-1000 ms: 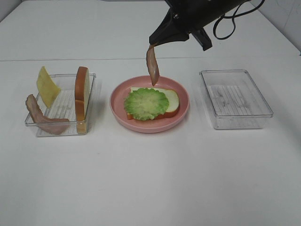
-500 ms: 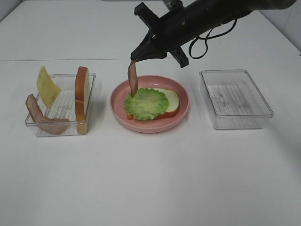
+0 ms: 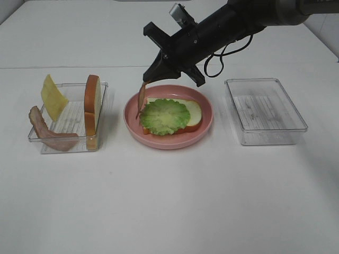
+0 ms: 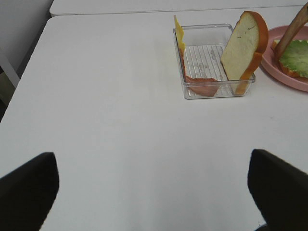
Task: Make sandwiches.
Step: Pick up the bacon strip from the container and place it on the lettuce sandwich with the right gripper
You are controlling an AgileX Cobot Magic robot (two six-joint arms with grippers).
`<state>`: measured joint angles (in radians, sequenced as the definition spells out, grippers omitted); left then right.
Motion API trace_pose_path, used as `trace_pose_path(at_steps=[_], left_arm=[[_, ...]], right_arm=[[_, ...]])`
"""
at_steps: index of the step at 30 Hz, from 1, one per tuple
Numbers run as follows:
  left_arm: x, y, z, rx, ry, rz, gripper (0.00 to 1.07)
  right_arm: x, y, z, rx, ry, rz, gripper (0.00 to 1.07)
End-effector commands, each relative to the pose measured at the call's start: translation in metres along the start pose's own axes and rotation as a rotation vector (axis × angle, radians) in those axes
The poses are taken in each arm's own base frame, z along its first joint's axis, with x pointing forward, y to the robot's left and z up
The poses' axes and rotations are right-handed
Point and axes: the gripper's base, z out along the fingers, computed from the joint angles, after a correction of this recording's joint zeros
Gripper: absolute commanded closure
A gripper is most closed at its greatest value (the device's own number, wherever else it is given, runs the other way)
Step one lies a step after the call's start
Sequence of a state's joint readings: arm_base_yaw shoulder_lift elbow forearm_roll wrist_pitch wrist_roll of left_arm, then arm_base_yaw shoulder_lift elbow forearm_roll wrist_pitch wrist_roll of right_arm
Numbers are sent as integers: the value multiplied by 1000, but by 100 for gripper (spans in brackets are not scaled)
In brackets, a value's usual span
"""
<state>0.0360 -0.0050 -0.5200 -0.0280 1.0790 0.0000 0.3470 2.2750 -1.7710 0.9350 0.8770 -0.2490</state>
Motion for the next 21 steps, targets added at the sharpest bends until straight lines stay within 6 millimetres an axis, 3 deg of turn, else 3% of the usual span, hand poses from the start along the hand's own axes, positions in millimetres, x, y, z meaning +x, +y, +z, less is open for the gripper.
trace_pose_path(at_steps=[1, 13, 21], left_arm=[[2, 0, -2, 4, -23, -3, 4], [2, 0, -2, 4, -23, -3, 4], [2, 0, -2, 4, -23, -3, 4]], right_arm=[[-3, -15, -5, 135, -4, -19, 107], [-1, -38, -13, 404, 36, -46, 107], [0, -41, -15, 444, 47, -41, 107]])
